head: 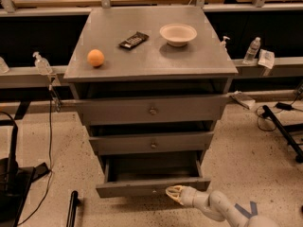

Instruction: Close bottom drawer

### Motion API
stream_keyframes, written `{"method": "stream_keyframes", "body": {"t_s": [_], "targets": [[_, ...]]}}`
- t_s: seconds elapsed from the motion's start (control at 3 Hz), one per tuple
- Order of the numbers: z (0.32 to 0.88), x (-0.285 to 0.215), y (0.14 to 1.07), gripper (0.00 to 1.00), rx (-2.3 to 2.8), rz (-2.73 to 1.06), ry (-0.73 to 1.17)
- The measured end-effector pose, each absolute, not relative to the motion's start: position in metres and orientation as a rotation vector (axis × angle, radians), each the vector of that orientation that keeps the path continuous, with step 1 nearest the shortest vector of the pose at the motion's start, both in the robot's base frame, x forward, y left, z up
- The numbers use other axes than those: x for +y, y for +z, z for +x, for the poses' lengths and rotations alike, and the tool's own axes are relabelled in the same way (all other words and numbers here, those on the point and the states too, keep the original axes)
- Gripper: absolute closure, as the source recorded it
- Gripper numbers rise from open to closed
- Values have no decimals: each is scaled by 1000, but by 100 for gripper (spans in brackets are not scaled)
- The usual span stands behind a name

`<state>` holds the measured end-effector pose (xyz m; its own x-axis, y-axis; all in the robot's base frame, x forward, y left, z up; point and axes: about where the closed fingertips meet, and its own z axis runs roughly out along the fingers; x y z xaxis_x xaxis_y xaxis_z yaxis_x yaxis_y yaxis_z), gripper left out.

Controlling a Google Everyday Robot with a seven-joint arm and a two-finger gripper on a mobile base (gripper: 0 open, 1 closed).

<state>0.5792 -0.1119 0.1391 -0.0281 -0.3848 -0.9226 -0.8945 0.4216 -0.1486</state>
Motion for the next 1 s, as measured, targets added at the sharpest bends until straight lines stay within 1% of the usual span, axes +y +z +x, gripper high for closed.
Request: {"method": "stream_keyframes", "body": {"t_s": [0.33,1.0], "targets": [[598,-112,145,100,1608,-1125,588],[612,-110,148,100,1604,-1116,585]]}}
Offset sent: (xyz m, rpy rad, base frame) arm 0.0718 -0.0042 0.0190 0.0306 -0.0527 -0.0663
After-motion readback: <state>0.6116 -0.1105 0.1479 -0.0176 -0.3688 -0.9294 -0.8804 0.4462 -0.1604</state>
